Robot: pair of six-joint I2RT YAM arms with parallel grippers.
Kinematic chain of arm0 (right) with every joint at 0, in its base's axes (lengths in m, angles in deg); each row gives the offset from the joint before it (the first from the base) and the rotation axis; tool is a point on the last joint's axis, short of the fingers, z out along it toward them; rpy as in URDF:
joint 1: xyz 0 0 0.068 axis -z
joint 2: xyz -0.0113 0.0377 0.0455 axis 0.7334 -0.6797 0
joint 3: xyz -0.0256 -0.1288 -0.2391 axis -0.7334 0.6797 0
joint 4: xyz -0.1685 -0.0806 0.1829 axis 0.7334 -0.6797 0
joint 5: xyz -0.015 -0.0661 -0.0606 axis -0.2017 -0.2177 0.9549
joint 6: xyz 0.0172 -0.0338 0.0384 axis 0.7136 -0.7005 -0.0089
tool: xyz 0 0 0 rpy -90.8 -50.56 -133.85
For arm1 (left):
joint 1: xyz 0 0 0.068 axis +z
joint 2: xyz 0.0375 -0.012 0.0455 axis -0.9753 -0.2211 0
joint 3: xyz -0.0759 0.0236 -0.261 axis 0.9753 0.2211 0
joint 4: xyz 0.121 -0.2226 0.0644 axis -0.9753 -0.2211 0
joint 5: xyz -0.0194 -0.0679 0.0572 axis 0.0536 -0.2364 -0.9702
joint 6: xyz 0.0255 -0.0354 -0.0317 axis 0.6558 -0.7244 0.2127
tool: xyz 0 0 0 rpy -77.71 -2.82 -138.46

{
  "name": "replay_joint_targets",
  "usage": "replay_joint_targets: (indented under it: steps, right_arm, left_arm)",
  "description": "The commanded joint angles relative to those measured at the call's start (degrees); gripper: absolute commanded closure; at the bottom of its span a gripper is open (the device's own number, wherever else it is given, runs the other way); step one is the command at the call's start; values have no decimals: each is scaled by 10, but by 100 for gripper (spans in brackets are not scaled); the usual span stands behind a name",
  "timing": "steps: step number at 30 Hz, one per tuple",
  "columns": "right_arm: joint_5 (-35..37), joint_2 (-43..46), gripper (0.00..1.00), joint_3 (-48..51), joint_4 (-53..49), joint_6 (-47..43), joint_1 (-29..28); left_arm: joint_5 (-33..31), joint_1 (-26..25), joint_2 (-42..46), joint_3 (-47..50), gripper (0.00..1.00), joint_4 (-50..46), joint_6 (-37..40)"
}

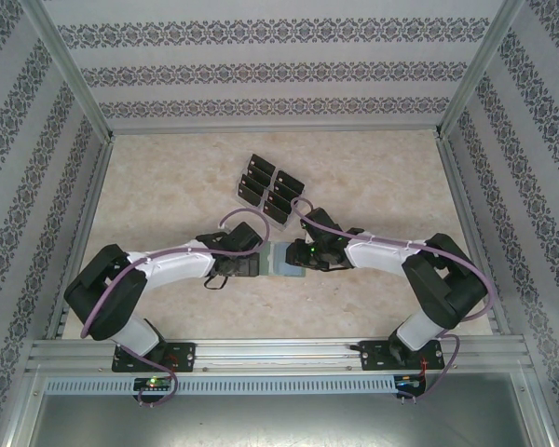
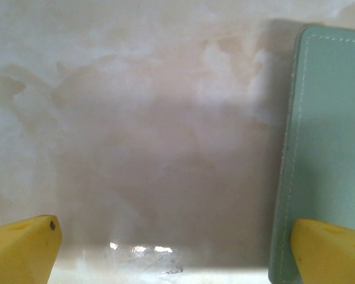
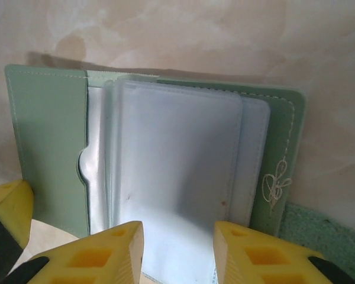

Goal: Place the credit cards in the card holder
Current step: Flip over the card slot in the card holder.

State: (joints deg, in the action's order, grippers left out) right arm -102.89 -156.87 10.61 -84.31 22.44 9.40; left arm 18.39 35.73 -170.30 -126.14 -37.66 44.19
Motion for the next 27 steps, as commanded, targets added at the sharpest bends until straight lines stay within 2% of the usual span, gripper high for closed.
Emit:
replay_joint_targets:
  steps: [1, 15, 27]
  right_arm:
    - [8, -20, 60, -6, 8, 8, -9]
    - [-24, -87, 58, -74, 27, 13, -44]
    - [-32, -104, 58, -113, 18, 21, -57]
  left_arm:
    - [5, 6, 9, 11, 0, 17, -15]
    - [28, 6, 21, 50, 0, 52, -56]
    - [-40, 6, 175, 113, 0, 28, -139]
